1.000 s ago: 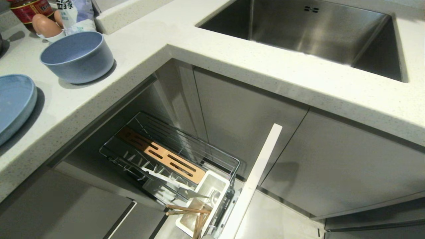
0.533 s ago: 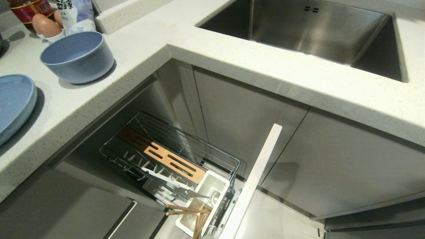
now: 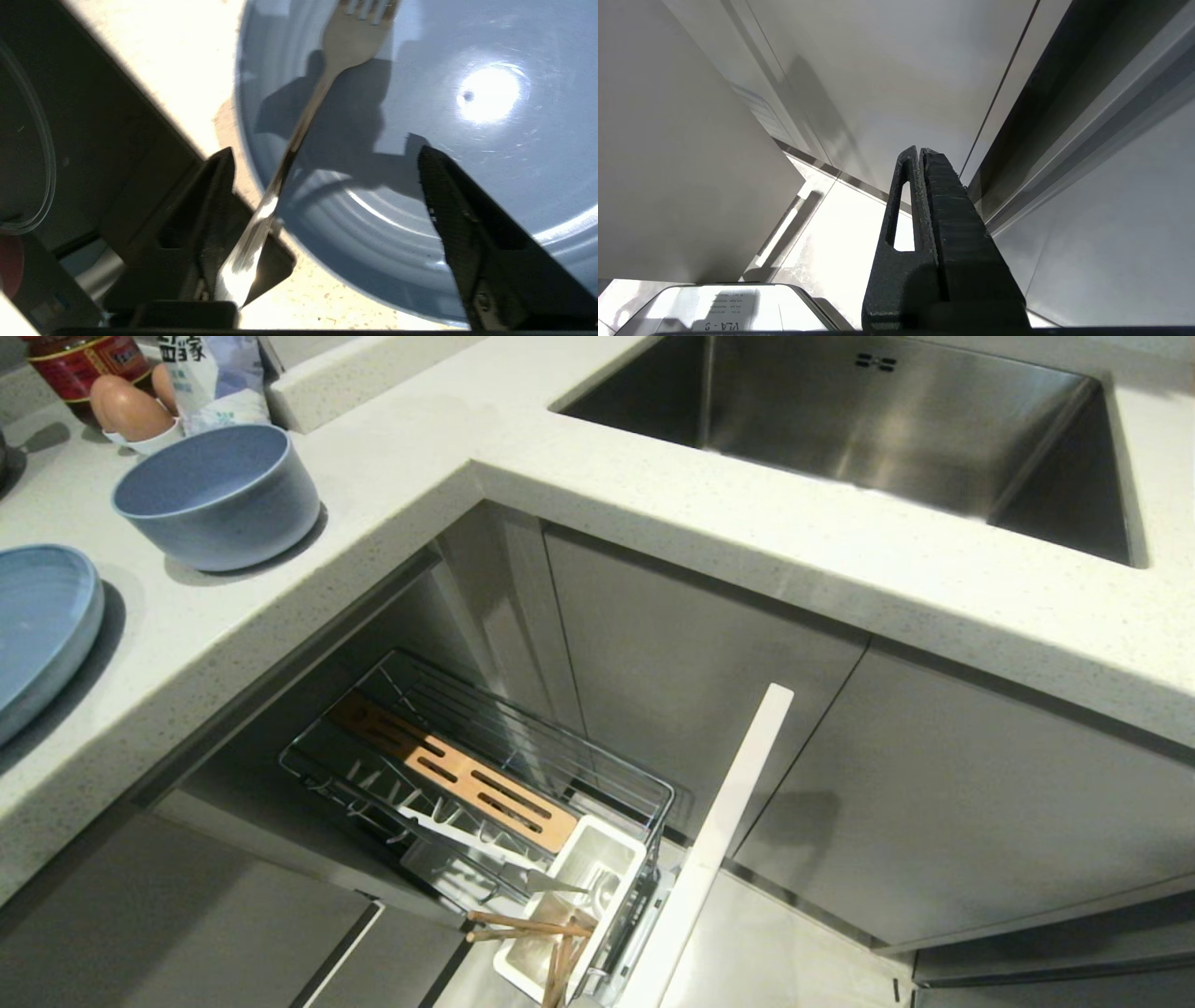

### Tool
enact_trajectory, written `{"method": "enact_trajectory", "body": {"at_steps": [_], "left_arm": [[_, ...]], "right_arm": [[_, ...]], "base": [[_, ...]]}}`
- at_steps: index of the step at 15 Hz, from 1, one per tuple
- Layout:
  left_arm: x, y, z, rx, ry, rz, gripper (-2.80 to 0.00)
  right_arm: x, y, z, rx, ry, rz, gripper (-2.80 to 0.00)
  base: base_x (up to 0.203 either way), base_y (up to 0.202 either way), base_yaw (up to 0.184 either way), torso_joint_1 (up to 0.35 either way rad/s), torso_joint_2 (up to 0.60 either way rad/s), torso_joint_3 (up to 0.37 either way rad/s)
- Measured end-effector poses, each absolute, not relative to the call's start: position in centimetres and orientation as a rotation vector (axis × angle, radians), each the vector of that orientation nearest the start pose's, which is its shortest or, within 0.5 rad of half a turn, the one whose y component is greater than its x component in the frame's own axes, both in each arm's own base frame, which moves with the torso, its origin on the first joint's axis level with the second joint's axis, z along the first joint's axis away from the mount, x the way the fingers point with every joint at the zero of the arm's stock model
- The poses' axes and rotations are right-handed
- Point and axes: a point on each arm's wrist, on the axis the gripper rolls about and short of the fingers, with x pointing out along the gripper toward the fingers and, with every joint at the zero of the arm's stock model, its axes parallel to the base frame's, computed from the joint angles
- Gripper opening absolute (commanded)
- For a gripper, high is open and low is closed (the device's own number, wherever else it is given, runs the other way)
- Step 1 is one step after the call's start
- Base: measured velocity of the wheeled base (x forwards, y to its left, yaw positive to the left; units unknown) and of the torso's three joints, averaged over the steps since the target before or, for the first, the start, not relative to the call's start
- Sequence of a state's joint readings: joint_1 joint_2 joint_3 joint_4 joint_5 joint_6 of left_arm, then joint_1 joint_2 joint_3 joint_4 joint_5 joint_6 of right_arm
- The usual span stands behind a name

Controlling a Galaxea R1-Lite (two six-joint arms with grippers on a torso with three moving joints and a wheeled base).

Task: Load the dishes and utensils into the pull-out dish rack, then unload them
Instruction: Pick up the fork and place it in the cupboard

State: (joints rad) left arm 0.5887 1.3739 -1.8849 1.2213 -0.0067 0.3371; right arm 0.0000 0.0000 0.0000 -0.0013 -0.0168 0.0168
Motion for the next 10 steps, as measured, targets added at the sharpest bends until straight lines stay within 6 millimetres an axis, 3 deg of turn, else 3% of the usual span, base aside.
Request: {"method": "enact_trajectory", "body": {"at_steps": [10], "left_arm": [[12.5,7.8,37.1,0.114,0.82,0.324,0.0]], "right_arm": [[-2.3,0.0,7.6,0.017,-0.001,-0.017,-2.8]], "base": [[0.0,0.0,0.0,0.0,0.0,0.0]]}}
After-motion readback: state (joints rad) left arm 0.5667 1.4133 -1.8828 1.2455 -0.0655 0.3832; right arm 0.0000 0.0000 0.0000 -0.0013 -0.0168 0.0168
